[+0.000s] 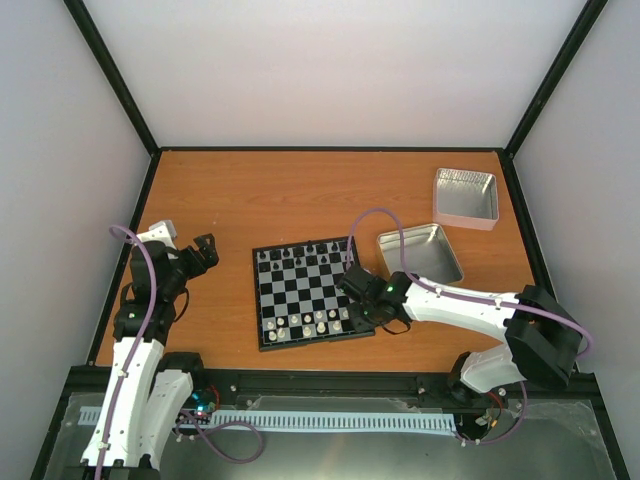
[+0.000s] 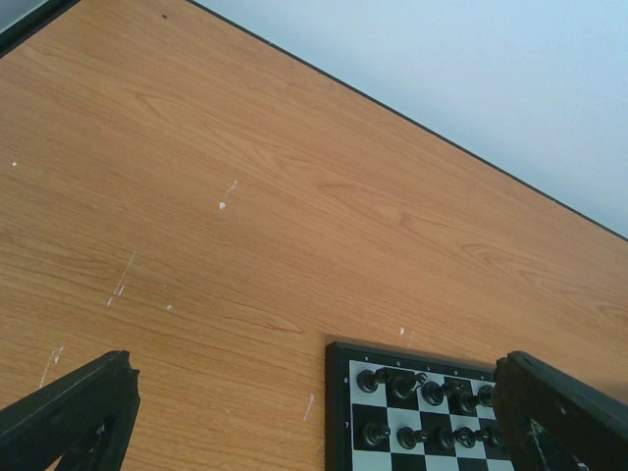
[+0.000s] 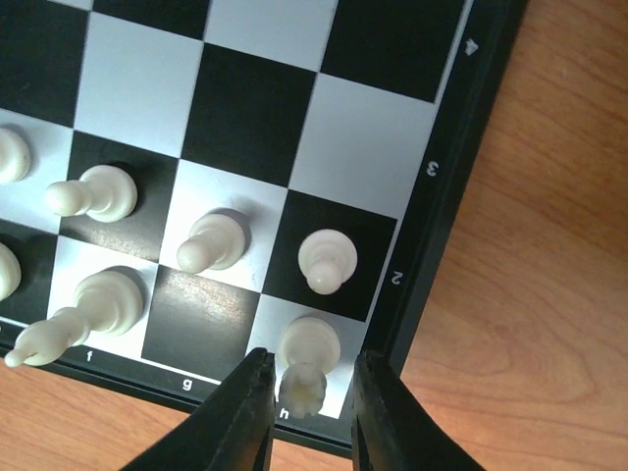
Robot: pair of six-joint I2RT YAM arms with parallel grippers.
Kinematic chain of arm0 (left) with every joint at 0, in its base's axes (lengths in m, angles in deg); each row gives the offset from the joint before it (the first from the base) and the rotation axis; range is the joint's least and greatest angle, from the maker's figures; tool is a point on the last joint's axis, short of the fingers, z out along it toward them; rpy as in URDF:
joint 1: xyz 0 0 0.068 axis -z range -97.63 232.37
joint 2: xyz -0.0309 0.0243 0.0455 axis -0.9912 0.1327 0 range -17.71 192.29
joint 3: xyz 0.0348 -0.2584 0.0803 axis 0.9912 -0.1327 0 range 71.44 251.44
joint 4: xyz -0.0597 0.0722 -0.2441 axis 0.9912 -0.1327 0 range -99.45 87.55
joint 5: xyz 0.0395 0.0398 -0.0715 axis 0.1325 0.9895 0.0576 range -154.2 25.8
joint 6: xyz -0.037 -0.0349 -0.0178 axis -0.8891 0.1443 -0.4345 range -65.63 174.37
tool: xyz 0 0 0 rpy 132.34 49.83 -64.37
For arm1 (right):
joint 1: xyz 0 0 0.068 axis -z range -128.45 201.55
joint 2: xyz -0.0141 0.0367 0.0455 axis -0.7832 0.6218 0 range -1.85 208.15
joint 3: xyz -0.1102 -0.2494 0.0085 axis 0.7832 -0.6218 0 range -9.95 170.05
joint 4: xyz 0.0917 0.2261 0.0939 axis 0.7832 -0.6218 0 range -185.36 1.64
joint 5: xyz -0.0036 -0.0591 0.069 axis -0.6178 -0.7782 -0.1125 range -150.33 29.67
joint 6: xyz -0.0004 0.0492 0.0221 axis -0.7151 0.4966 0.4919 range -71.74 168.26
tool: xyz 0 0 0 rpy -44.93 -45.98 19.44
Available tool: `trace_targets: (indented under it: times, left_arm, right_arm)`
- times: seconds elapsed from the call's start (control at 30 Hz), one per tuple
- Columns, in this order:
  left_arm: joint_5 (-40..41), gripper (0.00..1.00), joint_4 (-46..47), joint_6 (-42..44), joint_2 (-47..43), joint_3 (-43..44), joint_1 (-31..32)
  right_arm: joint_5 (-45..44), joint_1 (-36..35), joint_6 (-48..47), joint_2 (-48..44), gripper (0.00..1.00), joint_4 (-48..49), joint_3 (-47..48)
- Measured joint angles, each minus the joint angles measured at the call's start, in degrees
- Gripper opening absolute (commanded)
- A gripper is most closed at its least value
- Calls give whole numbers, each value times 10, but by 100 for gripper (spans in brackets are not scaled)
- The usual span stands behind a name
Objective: Set up the chess pieces on the board
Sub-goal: Place the chess piece on the chessboard, then pick up the chess piece from the storage box.
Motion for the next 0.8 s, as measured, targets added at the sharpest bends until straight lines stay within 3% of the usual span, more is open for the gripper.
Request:
trace_targets:
  times: [0.3,0.5,0.57,0.8]
  left_arm:
    - [-1,100,0,0,0,0,0]
    - [-1,100,0,0,0,0,0]
    - [-1,100,0,0,0,0,0]
    - [-1,100,0,0,0,0,0]
  right_arm:
    - [-3,0,7,-9,35,-31,30]
    - [-45,20,14,-68,40,-44,65]
    - [-64,42,16,-96,42,-51,66]
    - [-102,229,2,-127,42,-54,66]
